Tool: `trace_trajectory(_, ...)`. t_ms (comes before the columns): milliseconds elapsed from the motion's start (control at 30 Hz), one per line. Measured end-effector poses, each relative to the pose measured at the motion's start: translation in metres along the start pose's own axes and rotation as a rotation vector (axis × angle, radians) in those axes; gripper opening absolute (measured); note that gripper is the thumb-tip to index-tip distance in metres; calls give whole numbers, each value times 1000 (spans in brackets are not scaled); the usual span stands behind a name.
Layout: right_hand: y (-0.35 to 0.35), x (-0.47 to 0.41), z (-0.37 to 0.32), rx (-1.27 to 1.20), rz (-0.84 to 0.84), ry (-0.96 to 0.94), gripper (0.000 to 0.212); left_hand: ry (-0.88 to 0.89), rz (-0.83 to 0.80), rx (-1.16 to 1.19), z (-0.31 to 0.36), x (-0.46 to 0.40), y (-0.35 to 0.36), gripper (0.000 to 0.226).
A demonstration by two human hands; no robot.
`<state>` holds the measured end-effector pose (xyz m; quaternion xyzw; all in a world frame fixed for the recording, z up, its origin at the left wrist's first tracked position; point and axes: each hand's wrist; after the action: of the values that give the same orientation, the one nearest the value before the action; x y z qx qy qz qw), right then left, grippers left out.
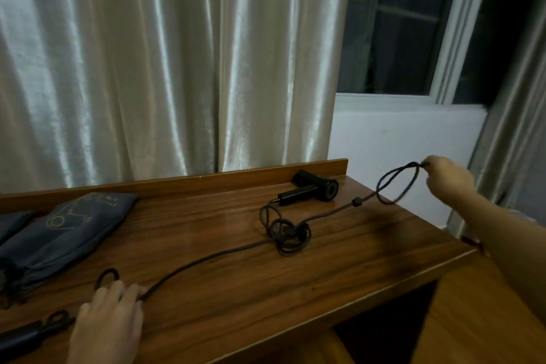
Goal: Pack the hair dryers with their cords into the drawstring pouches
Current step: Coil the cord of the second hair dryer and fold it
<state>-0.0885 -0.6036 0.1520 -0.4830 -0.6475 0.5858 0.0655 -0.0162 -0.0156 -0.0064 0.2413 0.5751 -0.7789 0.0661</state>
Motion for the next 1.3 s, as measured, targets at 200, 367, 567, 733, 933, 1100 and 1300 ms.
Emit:
trace_trajectory(200, -27, -14, 69, 411, 136, 242, 16, 36, 174, 82, 4, 3, 6, 4)
trace_trajectory(367, -1, -12, 64, 345, 49, 322, 8, 104, 248, 185, -2, 3, 18, 50)
trace_trajectory(567, 62, 23, -4, -116, -138, 106, 19, 113, 356, 163, 4, 7, 19, 57)
trace_trajectory(733, 80, 72, -62, -450, -122, 35, 14, 182, 383, 51, 4, 3, 17, 53)
trace_trajectory(933, 77, 116, -107, -615, -169, -97, 14, 427, 375, -25, 28, 0, -3, 54)
trace_trajectory(1100, 83, 130, -121, -716, -208, -125, 17, 531, 314, 349, 140, 6, -4, 32)
trace_trajectory(1300, 84, 144, -124, -534, -172, -270, 23, 232, 107, 741, 242, -17, 37, 53)
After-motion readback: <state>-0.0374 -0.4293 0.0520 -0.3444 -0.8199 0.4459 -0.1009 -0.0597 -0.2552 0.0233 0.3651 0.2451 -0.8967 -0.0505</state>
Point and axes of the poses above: each hand's wrist, its own x-axis away from the middle knuckle, its own y-axis out of the palm, z = x × y, and after that the axes turned 9 degrees about x, right-handed
